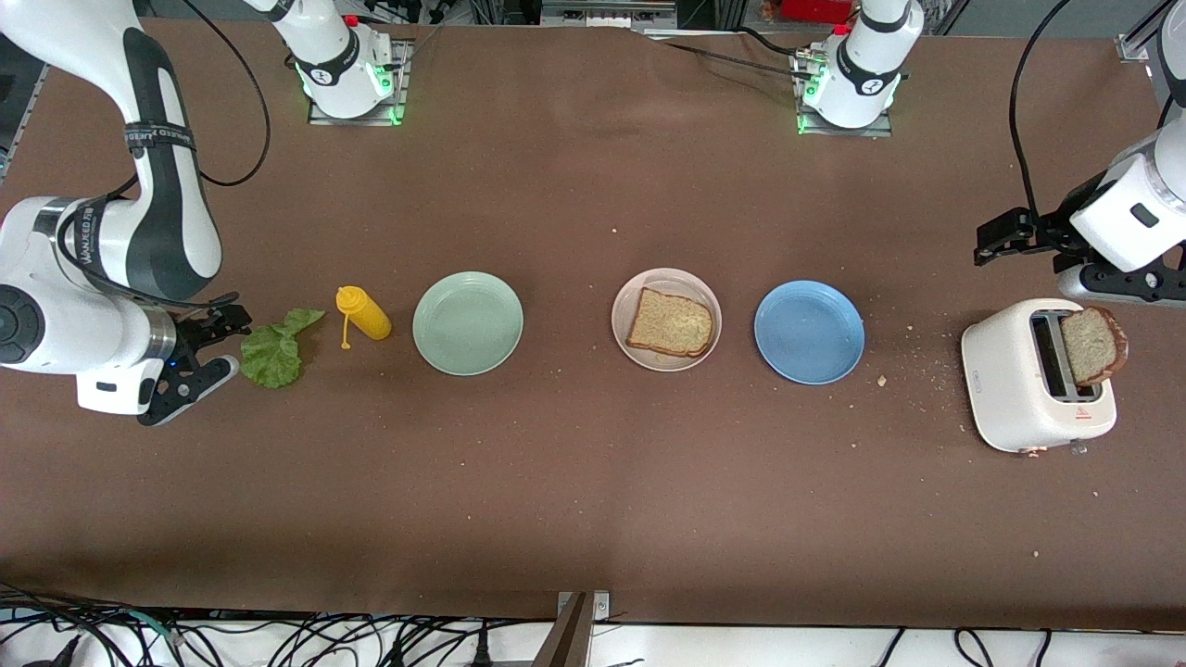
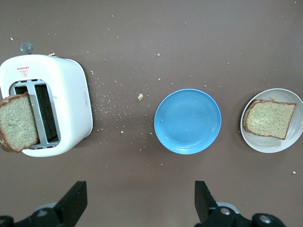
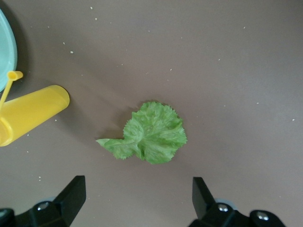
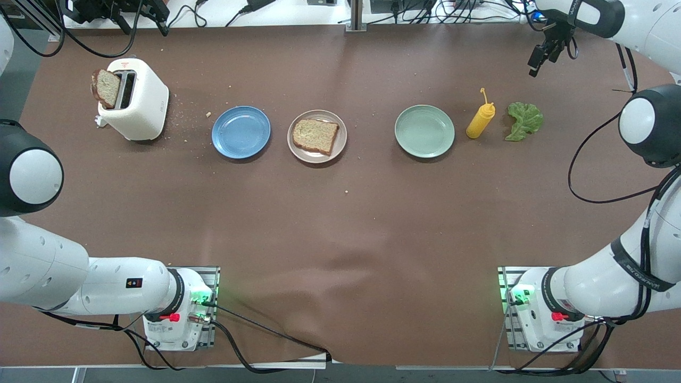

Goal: Make sandwich in beige plate with both arms
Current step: 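Move the right gripper over the green lettuce leaf, then lower the right gripper and pinch the lettuce leaf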

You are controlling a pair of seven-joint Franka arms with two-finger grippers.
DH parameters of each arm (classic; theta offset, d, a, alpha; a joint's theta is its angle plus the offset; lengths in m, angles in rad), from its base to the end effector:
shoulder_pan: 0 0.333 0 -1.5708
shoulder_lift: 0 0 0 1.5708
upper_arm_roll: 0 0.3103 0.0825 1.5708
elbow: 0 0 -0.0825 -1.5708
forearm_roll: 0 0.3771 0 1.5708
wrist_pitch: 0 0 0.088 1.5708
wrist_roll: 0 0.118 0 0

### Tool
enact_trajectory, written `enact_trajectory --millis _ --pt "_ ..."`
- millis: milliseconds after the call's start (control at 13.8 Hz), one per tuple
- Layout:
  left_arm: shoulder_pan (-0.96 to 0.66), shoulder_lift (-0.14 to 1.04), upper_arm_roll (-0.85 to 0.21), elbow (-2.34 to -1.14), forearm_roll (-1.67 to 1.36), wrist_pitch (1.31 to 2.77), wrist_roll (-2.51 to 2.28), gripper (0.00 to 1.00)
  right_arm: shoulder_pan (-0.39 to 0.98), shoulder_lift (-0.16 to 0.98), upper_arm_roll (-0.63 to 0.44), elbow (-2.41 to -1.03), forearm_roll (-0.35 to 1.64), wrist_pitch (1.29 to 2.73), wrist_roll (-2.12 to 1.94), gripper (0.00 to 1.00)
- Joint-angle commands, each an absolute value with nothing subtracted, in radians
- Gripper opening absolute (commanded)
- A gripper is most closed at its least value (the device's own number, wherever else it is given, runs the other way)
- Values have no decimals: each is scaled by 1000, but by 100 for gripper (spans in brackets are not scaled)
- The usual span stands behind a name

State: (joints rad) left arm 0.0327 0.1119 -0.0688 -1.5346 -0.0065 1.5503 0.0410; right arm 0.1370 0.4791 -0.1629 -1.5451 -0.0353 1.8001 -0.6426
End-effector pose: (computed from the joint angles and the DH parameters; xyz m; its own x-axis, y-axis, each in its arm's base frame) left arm 0.5748 -0.0195 0.5601 0.9925 -0.0773 -0.0951 -0.0759 -0.9970 0.0181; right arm 0.6509 -0.0073 0.3485 0.7769 0.5832 -0.2375 0.5909 -0.8055 -0.0449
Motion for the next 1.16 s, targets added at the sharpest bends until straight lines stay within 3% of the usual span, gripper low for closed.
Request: enact_trajectory --millis 0,436,1091 --pt "38 120 -74 -1513 2 1531 60 100 140 443 -161 -1614 -57 1845 -496 100" --pt "38 120 -74 -1513 2 1531 60 100 144 495 -160 -1730 -64 2042 -37 100" --pt "40 120 -74 -1513 2 1531 60 100 143 543 -158 -1908 -51 2219 60 100"
